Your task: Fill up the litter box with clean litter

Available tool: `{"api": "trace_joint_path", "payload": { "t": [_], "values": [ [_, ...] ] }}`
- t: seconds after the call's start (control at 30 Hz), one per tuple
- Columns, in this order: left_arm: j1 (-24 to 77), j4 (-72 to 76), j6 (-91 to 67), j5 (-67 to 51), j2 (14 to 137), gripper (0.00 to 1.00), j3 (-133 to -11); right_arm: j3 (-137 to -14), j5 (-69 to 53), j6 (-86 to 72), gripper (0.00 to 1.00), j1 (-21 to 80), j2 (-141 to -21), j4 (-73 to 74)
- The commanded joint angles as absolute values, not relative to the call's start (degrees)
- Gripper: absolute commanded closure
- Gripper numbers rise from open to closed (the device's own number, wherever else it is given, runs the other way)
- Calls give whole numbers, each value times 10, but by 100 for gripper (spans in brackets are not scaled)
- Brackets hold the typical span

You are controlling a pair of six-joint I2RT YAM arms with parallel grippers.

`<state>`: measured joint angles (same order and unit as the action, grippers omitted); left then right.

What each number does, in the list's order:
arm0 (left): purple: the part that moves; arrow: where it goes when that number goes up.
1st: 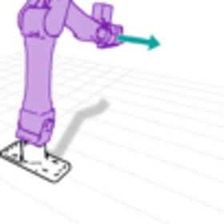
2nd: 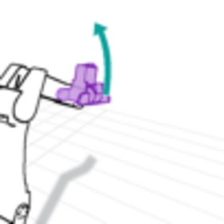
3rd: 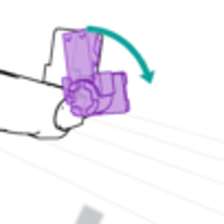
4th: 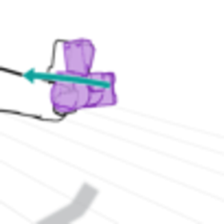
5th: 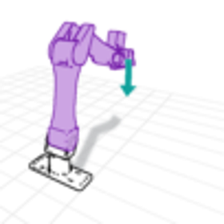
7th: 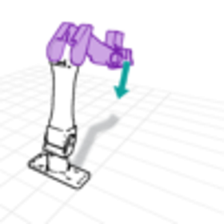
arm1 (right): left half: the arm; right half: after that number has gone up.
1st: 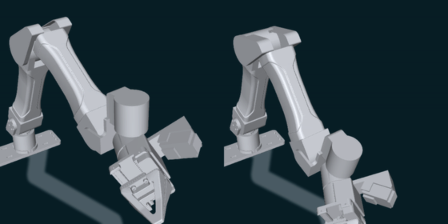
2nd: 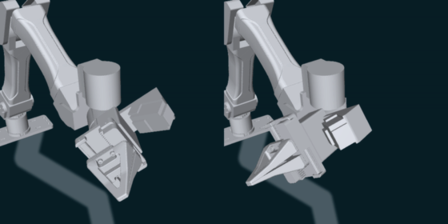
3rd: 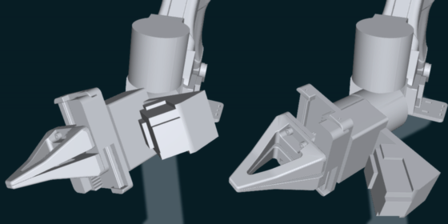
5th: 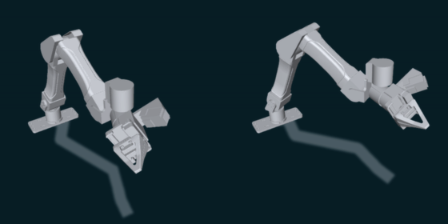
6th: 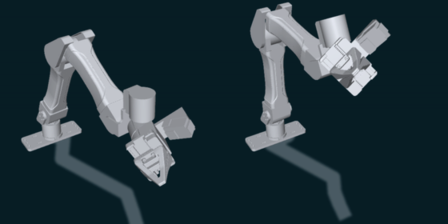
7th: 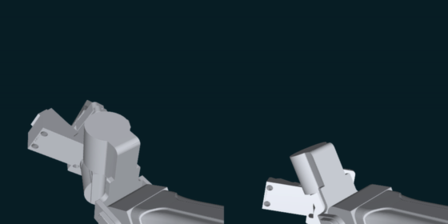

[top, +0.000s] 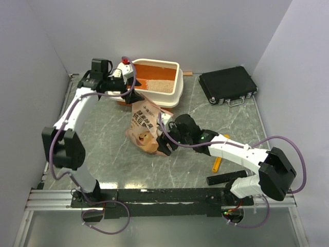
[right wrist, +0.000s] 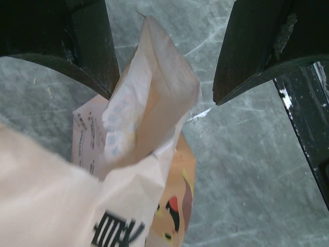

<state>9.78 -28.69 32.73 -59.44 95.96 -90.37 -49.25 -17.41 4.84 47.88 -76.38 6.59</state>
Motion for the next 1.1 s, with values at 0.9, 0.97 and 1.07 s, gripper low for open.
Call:
{"api": "trace_joint_path", "payload": {
  "t": [0.9,0.97,1.07],
  "values": [
    [34,-45,218,-849,805,99,-654,-533,-162,71,28,446,-616,103],
    [29,-29,203,-851,791,99,-636,-537,-178,77,39,444,-622,102],
    [25,-5,200,-860,780,99,-607,-541,-199,86,67,436,-640,99]
  ]
}}
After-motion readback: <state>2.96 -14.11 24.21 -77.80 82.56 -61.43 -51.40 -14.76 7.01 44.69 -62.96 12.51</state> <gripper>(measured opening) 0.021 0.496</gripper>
